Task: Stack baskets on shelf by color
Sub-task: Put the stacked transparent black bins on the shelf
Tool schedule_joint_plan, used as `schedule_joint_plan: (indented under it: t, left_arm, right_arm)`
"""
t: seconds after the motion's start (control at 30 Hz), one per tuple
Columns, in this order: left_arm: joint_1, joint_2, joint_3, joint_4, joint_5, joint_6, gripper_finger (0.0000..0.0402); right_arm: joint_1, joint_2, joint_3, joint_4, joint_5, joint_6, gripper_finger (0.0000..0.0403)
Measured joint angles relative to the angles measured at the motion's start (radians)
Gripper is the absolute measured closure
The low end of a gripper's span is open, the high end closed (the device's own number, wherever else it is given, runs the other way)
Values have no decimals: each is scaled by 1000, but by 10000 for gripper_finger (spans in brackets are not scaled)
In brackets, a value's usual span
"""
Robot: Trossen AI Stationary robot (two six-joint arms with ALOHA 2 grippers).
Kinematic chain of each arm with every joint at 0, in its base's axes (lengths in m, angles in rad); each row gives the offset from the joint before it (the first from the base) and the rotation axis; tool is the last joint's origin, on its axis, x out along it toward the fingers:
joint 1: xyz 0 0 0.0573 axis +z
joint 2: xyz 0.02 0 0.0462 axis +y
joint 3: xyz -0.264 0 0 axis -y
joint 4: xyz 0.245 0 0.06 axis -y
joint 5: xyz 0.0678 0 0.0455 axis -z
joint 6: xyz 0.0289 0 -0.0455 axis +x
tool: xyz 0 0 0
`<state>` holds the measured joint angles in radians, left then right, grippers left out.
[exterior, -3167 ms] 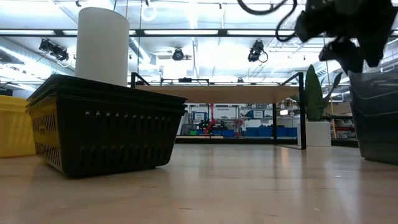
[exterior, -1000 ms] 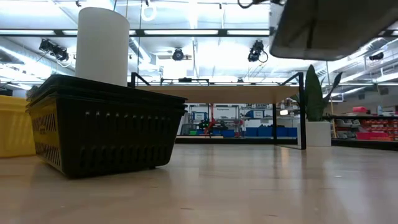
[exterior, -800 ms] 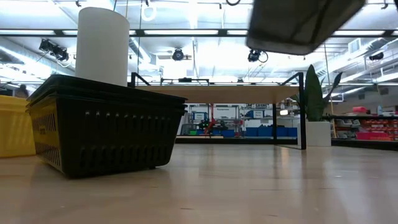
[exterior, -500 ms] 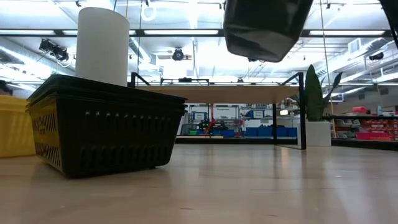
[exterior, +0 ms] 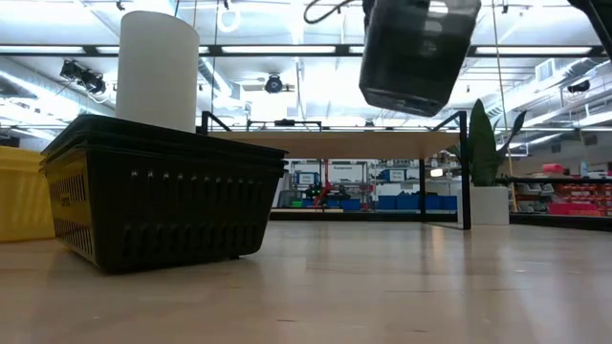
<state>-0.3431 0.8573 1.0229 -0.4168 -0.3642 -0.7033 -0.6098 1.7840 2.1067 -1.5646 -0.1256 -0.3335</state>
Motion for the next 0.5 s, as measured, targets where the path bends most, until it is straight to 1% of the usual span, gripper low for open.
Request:
schedule_joint_plan:
  t: [0.2, 0.3, 0.5]
  left_arm:
    - [0, 0, 0, 2, -6, 0, 384]
    - [0, 0, 0, 12, -27, 0, 382]
    - [0, 0, 0, 70, -113, 14, 389]
  right_arm:
    - [-54, 0, 0, 17, 53, -140, 387]
    - [-70, 0, 0, 41, 51, -204, 387]
    - [-95, 35, 0, 53, 13, -257, 384]
